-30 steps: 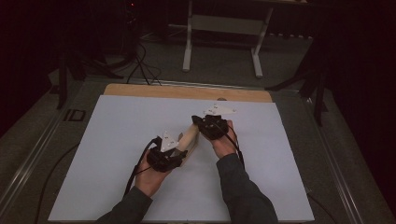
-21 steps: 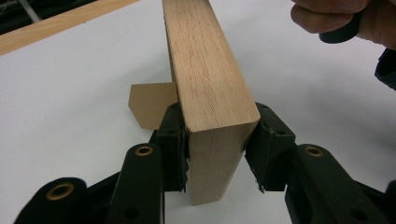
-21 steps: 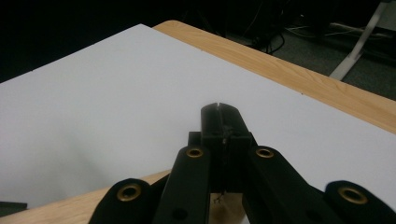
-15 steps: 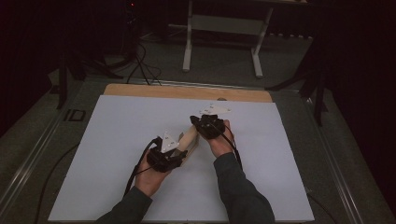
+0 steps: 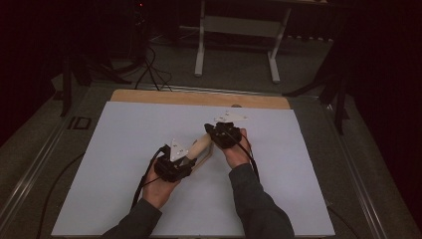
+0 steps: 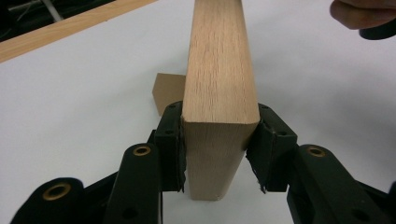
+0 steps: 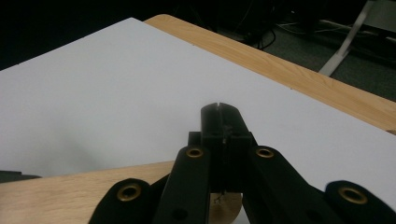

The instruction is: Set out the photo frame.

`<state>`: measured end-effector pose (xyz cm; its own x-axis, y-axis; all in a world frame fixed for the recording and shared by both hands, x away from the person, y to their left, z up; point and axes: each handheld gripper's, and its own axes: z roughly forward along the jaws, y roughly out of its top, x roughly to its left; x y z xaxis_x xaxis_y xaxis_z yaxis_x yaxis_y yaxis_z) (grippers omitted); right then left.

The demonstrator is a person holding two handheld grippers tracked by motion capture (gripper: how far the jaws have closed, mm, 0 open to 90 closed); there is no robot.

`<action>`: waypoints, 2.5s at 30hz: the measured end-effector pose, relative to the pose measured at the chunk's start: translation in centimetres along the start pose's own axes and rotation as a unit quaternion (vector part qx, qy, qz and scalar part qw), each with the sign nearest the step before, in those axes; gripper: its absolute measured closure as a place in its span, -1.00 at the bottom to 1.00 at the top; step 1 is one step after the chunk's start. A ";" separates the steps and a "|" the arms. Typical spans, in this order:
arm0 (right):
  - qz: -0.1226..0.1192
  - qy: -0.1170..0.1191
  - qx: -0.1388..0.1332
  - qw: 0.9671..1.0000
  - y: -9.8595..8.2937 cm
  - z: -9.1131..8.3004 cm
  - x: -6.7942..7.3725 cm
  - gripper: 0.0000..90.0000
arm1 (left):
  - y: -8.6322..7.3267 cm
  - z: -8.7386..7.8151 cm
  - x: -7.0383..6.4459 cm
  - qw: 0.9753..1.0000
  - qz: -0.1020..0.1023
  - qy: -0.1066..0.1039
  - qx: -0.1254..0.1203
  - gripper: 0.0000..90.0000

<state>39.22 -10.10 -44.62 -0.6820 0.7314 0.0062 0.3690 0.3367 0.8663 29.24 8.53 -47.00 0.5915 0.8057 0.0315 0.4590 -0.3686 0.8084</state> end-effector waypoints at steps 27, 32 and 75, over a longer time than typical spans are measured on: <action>0.005 -0.004 0.011 1.000 -0.3 -0.9 -0.1 0.99 | -0.2 0.0 1.6 1.000 -0.010 0.022 0.000 0.28; 0.005 -0.005 0.014 1.000 -0.4 -1.1 0.0 0.99 | -0.2 0.0 1.8 0.999 -0.005 0.032 0.002 0.27; -0.011 0.037 -0.012 0.999 -1.4 -4.4 -0.1 0.19 | -0.8 0.5 2.7 0.999 -0.030 0.030 0.015 0.24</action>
<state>36.01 -13.27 -43.67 -0.7343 0.6784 0.0236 0.3397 0.3372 0.8780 30.77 10.76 -47.82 0.5227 0.8523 0.0194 0.5128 -0.3325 0.7915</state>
